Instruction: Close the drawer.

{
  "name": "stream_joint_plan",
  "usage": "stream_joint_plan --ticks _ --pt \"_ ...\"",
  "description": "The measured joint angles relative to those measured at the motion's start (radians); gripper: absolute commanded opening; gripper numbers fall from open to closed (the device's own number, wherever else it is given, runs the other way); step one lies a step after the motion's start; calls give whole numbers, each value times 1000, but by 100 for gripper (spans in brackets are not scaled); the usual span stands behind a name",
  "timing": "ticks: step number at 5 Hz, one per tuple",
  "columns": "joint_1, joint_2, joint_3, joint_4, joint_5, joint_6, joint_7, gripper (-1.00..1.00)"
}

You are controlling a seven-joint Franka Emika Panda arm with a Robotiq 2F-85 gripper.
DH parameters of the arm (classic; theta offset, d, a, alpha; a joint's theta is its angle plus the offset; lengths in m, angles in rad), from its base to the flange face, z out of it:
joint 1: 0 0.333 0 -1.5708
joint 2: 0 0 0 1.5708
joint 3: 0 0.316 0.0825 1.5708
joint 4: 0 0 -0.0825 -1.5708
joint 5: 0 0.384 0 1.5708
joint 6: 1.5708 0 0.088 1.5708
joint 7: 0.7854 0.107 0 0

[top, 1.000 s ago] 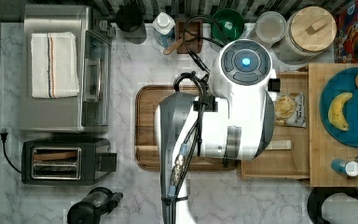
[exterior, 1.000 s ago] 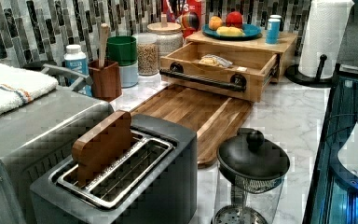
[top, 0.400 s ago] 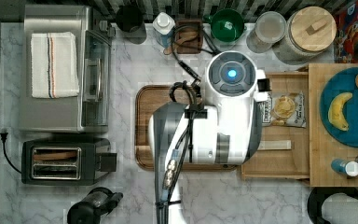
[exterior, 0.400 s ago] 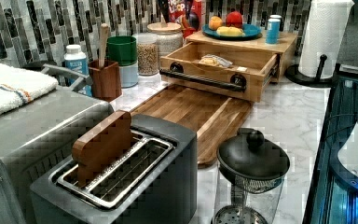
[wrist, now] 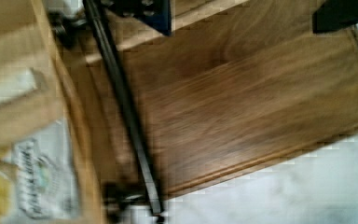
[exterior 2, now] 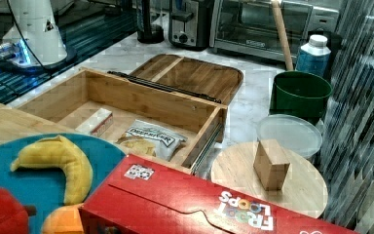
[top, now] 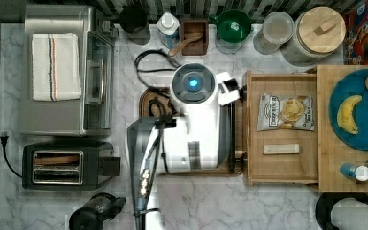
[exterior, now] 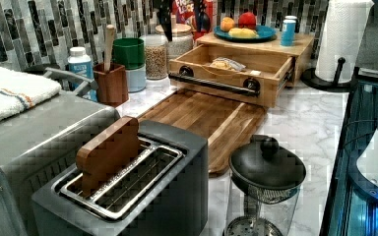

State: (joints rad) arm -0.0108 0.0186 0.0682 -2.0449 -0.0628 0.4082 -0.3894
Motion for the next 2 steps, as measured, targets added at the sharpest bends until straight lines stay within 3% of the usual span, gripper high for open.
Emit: stream_joint_plan --ticks 1,2 --pt "8 0 45 -59 80 18 -137 100" --pt "10 0 82 -117 57 91 -214 -100"
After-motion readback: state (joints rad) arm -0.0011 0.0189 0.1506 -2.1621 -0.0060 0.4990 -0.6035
